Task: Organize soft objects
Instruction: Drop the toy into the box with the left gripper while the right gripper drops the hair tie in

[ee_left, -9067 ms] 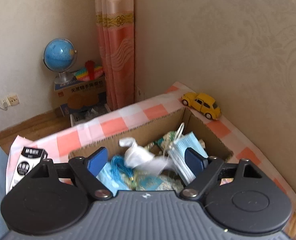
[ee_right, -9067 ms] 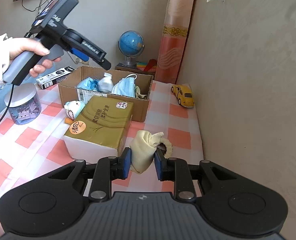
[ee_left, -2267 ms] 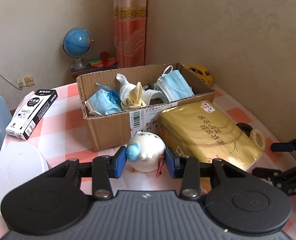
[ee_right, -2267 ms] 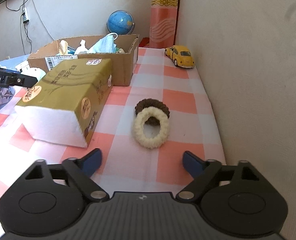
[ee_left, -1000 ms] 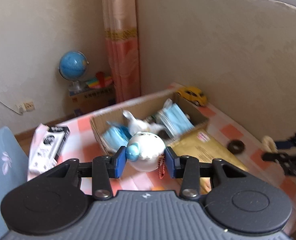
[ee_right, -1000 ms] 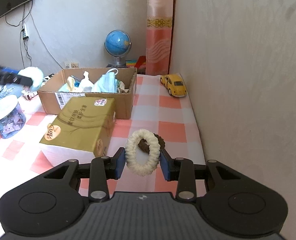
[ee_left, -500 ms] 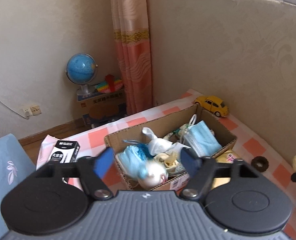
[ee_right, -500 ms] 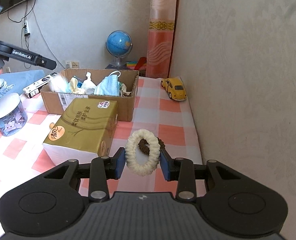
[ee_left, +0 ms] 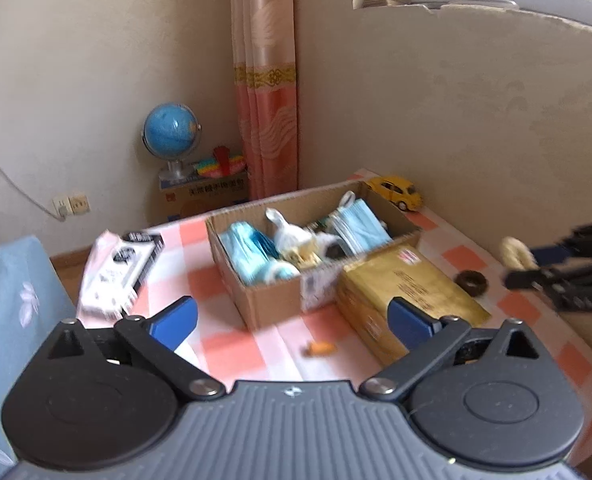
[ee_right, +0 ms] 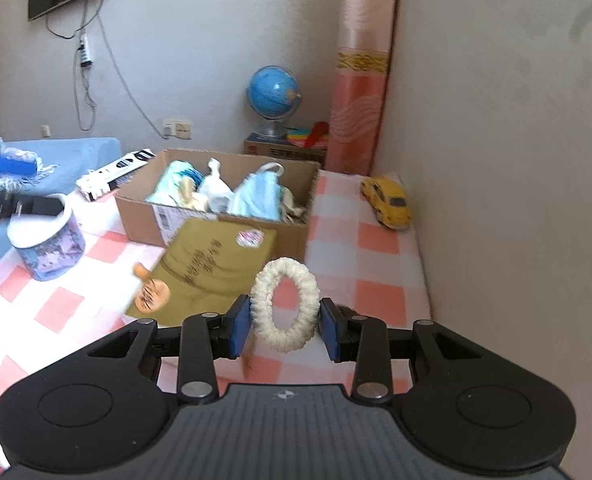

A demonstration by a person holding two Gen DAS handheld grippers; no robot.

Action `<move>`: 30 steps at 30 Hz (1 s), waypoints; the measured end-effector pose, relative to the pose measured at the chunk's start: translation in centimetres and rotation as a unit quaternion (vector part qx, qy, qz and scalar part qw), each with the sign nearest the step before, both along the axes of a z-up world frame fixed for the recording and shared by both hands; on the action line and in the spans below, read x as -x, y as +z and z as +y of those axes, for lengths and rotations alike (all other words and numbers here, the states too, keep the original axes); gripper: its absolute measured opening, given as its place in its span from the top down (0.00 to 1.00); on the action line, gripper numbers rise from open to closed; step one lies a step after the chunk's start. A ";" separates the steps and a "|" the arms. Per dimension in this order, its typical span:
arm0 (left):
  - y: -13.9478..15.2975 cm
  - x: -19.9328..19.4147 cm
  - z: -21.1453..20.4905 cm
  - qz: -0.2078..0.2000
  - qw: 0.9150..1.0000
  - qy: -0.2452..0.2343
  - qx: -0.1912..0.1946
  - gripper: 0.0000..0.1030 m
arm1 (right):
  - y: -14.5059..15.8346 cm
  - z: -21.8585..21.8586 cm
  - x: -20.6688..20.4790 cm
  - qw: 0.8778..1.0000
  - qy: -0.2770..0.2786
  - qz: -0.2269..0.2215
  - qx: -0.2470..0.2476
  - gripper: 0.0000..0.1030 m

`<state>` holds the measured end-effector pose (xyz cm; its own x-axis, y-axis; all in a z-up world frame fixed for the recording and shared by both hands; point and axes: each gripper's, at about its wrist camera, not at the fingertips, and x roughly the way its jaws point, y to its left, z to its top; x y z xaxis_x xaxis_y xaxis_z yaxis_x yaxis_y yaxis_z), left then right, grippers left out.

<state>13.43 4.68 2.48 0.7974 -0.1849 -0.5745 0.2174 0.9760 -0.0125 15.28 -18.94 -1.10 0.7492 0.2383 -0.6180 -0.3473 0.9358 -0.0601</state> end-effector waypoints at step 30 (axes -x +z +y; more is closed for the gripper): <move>-4.7 3.1 -0.4 0.045 0.999 0.008 0.009 0.02 | 2.7 7.0 -19.7 0.998 0.045 0.040 0.022 0.59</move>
